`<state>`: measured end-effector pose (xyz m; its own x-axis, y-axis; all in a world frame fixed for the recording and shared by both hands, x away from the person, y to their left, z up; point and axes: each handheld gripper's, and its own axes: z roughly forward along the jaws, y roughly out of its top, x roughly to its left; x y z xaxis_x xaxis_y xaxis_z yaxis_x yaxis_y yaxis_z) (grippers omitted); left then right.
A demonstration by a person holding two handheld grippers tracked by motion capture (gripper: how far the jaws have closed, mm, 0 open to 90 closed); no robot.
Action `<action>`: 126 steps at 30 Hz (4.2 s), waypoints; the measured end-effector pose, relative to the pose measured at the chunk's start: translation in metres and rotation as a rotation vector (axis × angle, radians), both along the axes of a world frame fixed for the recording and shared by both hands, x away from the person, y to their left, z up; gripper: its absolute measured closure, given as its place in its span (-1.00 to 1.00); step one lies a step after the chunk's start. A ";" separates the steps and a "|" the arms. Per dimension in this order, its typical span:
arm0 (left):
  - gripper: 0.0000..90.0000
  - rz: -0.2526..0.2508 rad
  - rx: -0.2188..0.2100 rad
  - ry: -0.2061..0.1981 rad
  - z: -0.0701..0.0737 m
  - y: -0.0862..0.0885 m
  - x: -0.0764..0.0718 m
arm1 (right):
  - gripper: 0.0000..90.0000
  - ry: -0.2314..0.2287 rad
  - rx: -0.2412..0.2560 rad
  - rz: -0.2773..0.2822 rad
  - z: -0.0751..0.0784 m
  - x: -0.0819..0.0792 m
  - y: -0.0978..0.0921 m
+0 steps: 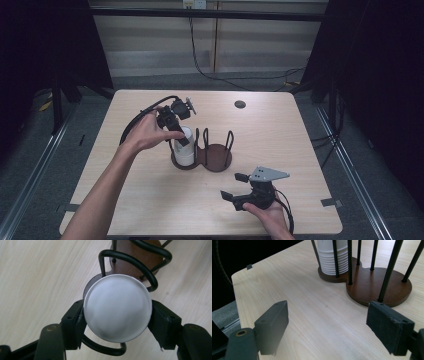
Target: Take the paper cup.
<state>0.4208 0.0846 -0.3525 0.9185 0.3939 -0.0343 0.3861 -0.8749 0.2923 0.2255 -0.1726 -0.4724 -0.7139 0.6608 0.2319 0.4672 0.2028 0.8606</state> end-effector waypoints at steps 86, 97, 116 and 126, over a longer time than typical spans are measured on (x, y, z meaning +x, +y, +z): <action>-0.18 0.094 -0.364 -0.139 0.043 0.062 -0.027 | -0.60 0.007 -0.005 -0.012 -0.001 0.002 0.001; -0.18 0.079 -0.430 -0.170 0.039 0.070 -0.037 | -0.61 0.010 -0.006 -0.019 -0.001 0.002 0.001; -0.17 0.072 -0.559 -0.189 0.037 0.097 -0.062 | -0.64 0.010 -0.003 -0.031 -0.001 0.003 -0.001; -0.17 0.057 -0.588 -0.201 0.025 0.108 -0.078 | -0.66 0.006 0.025 -0.018 0.001 0.002 -0.001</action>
